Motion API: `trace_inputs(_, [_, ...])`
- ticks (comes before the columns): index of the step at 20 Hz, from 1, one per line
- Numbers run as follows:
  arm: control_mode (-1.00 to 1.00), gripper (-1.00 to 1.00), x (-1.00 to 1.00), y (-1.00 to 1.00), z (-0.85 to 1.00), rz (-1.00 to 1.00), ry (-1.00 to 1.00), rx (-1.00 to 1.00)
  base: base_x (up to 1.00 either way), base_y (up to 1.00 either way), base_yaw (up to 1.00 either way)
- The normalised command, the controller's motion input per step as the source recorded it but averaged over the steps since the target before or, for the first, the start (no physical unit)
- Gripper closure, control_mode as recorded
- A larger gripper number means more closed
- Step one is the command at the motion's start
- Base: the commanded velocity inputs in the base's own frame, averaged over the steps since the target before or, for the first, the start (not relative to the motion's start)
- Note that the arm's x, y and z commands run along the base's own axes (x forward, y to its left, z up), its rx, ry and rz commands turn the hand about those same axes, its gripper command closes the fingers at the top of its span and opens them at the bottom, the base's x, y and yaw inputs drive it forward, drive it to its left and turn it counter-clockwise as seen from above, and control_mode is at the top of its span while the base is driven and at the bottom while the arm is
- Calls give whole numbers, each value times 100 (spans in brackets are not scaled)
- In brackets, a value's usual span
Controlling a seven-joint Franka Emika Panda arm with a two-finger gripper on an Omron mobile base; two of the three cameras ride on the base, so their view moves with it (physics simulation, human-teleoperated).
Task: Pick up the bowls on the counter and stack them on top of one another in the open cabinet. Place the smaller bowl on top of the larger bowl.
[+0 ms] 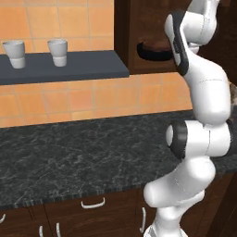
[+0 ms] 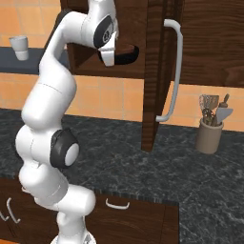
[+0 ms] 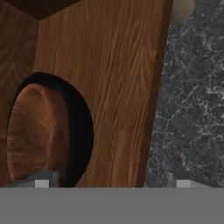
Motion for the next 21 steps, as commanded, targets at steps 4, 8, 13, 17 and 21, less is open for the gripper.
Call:
trace_inputs(4, [-100, -100, -100, 77, -100, 0, -11, -23, 0, 0, 0])
trace_inputs(8, [-100, -100, -100, 84, -100, 0, -2, -27, 0, 0, 0])
trace_inputs(13, [-100, -100, -100, 70, -100, 0, -3, -17, 0, 0, 0])
trace_inputs(17, [-100, -100, -24, 9, -46, 1, 18, 7, 0, 0, 0])
trace_inputs(21, [-100, -100, -4, 0, 0, 0, -1, 0, 0, 0, 0])
